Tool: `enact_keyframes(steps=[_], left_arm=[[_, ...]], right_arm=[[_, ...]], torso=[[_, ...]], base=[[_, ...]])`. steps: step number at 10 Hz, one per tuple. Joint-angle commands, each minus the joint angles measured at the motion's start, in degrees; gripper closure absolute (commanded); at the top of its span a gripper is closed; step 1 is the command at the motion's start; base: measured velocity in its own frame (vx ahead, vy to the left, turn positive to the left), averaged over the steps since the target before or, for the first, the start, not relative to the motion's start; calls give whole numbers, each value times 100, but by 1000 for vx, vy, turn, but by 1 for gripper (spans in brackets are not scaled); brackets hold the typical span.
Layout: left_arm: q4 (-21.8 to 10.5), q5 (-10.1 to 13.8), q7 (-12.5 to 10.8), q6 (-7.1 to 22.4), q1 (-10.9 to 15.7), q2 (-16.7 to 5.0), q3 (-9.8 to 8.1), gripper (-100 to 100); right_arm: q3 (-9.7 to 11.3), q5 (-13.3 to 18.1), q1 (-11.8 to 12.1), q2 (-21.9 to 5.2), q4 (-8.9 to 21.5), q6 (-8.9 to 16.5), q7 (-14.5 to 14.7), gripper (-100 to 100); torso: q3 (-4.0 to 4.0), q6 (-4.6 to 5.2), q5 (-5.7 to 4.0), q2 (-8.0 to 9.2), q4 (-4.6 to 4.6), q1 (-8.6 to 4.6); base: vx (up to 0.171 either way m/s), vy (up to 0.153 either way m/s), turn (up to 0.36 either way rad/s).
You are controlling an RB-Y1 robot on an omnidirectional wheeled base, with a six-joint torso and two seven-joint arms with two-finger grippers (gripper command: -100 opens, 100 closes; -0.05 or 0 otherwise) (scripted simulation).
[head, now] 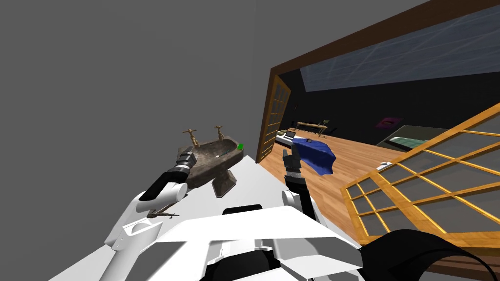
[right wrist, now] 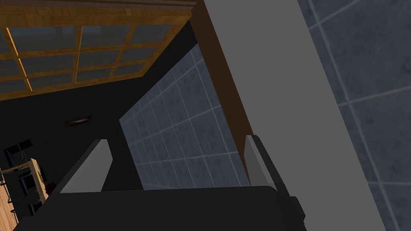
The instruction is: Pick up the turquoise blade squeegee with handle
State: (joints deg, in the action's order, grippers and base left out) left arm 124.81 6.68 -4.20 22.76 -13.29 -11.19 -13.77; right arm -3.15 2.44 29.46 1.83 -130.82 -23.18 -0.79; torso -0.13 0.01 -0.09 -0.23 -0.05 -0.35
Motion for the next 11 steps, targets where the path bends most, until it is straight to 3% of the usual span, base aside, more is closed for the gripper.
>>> enact_keyframes(steps=[1, 2, 5, 10, 11], left_arm=[[-112, 83, -38, 161, 65, -47, -61, -100], [-203, 188, -78, 396, 165, -41, -134, -100], [-294, 294, -114, 678, 264, -33, -200, -100], [-644, 717, -202, 1527, 649, 27, -395, -100], [-644, 717, -202, 1566, 649, 27, -395, -100]], right_arm=[[0, 0, 0, 0, 0, 0, 0, 0], [0, 0, 0, 0, 0, 0, 0, 0], [0, 0, 0, 0, 0, 0, 0, 0], [0, 0, 0, 0, 0, 0, 0, 0], [0, 0, 1, 0, 0, 0, 0, 0]], torso=[[0, 0, 0, 0, 0, 0], [-2, 1, 0, -3, -1, 5], [-4, 0, 0, -6, -2, 0], [-8, 1, 1, -13, -3, 10], [-13, 0, 0, -23, -5, 0]], base=[[47, -93, 58], [53, -93, 99], [46, -93, 62], [67, -98, 97], [66, -86, 54]])
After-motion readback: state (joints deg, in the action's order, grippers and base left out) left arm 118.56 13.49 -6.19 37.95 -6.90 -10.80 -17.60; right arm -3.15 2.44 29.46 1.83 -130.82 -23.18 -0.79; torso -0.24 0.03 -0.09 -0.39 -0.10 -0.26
